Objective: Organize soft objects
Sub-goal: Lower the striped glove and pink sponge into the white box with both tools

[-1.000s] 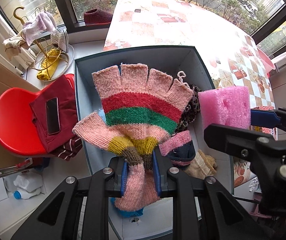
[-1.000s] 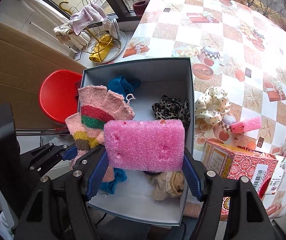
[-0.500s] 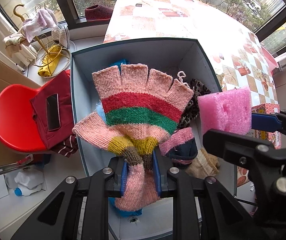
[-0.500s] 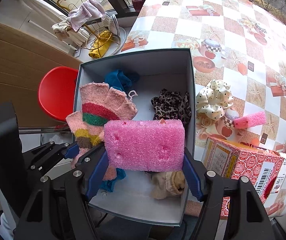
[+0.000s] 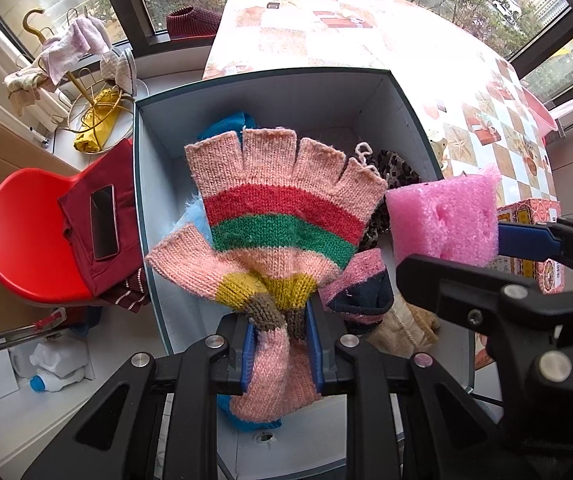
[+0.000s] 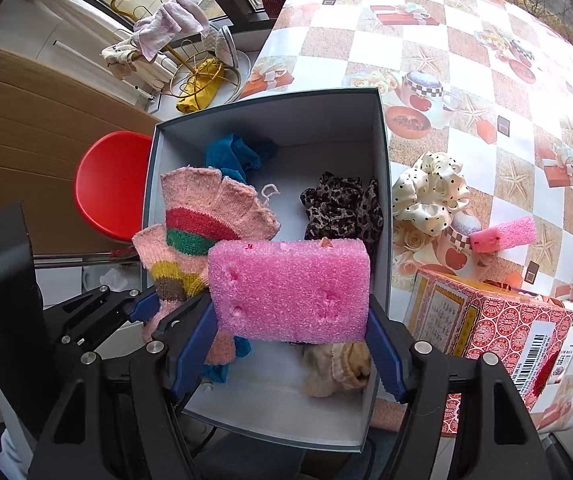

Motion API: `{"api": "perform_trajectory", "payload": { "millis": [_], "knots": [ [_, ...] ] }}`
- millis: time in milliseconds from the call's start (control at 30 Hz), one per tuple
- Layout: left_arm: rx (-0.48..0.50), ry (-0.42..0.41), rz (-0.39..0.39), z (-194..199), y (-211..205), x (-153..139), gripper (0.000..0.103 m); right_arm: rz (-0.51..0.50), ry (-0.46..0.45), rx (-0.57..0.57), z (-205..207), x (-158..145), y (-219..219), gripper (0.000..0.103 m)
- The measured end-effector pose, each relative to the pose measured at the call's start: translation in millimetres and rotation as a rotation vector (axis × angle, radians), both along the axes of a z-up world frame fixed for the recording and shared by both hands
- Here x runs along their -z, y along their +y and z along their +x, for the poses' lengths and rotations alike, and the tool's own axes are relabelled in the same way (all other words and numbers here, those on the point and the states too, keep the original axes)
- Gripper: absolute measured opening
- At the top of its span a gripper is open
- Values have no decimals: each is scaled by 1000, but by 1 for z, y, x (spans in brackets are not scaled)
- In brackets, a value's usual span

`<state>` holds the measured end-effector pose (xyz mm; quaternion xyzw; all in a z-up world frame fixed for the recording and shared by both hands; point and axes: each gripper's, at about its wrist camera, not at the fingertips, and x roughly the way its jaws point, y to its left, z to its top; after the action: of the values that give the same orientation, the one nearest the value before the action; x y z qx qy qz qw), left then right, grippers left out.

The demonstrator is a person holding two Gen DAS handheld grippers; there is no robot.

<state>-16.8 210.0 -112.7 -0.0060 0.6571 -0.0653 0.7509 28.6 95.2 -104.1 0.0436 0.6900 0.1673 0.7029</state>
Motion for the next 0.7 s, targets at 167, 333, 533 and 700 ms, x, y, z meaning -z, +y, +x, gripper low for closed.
{"api": "perform_trajectory", "payload": {
  "millis": [167, 333, 533, 700],
  "knots": [
    [1, 1, -1, 0, 0, 0, 24, -1, 3, 3, 0, 1, 0, 72],
    [6, 2, -1, -2, 0, 0, 24, -1, 5, 3, 0, 1, 1, 72],
    [4, 3, -2, -2, -1, 1, 24, -4, 6, 2, 0, 2, 1, 72],
    [2, 8, -4, -3, -1, 2, 24, -4, 8, 2, 0, 3, 2, 72]
  ]
}}
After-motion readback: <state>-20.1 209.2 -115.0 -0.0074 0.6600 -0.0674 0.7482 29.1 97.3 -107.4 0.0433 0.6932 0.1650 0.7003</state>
